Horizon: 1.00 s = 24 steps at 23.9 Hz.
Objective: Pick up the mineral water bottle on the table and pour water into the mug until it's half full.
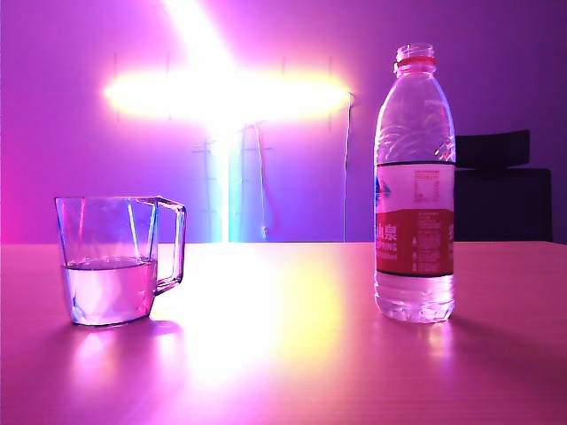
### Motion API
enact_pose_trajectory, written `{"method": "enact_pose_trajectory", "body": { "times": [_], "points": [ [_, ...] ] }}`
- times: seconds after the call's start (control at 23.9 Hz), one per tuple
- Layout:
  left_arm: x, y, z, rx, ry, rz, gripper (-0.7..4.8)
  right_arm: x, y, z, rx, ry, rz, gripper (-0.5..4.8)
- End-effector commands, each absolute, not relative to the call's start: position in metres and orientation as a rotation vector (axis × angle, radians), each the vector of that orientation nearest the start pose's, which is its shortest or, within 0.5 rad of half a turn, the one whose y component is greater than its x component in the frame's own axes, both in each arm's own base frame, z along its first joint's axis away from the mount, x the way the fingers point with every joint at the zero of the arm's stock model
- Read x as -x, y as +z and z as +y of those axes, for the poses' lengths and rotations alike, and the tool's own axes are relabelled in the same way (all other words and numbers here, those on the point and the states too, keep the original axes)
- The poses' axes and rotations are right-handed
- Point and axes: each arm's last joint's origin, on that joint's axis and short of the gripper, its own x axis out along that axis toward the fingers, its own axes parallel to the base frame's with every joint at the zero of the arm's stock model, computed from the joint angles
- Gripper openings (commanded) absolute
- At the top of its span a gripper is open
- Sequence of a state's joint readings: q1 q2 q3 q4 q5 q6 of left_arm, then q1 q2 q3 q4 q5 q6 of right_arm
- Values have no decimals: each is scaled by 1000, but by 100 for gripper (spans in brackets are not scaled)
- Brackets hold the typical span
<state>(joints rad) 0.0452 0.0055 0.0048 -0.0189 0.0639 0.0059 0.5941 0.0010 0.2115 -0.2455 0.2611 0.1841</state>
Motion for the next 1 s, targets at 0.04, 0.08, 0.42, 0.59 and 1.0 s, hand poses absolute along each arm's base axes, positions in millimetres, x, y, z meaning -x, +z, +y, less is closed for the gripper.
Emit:
{"method": "enact_pose_trajectory", "body": {
  "times": [0.04,0.08,0.42,0.59,1.0],
  "points": [
    [-97,165,2,-3,-21,3,-2,-69,211,38,-168,327,59,-8],
    [-97,165,2,-3,-21,3,-2,-69,211,38,-166,327,63,-8],
    [-97,165,2,-3,-21,3,-2,-69,210,37,-162,326,72,-8],
    [-97,165,2,-3,-21,3,-2,-69,210,36,-135,292,61,-8],
    [-97,165,2,-3,-22,4,-2,-78,205,23,70,121,36,-8]
  ]
}}
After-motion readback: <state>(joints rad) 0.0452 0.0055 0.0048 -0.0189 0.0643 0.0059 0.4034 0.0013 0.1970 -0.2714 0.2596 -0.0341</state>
